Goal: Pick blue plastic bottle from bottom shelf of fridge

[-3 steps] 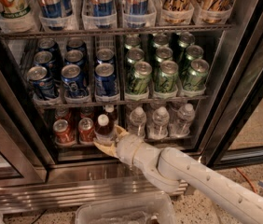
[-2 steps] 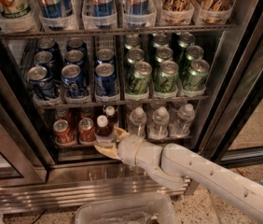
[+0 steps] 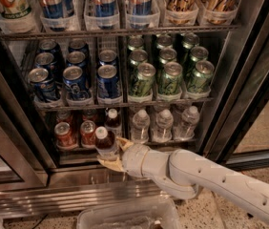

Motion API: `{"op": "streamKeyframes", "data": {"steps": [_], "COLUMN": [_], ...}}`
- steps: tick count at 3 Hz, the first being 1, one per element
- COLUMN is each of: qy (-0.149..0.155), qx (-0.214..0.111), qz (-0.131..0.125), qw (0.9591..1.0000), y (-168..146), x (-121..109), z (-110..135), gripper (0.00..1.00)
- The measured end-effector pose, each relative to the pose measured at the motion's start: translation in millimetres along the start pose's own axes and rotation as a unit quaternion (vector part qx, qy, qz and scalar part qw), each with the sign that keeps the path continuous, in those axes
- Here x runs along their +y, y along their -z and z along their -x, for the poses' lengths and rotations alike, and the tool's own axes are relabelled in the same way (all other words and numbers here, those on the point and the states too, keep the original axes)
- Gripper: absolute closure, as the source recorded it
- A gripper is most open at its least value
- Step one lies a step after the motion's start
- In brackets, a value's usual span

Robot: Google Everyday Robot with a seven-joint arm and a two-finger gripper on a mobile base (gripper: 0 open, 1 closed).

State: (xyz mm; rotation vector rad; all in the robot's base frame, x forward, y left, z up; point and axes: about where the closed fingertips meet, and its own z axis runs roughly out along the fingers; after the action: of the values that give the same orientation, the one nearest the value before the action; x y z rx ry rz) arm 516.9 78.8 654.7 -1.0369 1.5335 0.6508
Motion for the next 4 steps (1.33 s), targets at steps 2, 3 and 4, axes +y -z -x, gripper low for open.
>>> {"op": "streamKeyframes", "data": {"steps": [2,3,4], "qy": [-0.007,0.012,0.063], "qx": [0.004,0.027,0.045], "qz": [0.008,0.069,0.147], "qw": [0.9999,0.9972,0.986], "y": [-5,-1,23], "x": [0,43,110], "z": [-6,-5,30], "gripper": [1.0,1.0,1.0]}}
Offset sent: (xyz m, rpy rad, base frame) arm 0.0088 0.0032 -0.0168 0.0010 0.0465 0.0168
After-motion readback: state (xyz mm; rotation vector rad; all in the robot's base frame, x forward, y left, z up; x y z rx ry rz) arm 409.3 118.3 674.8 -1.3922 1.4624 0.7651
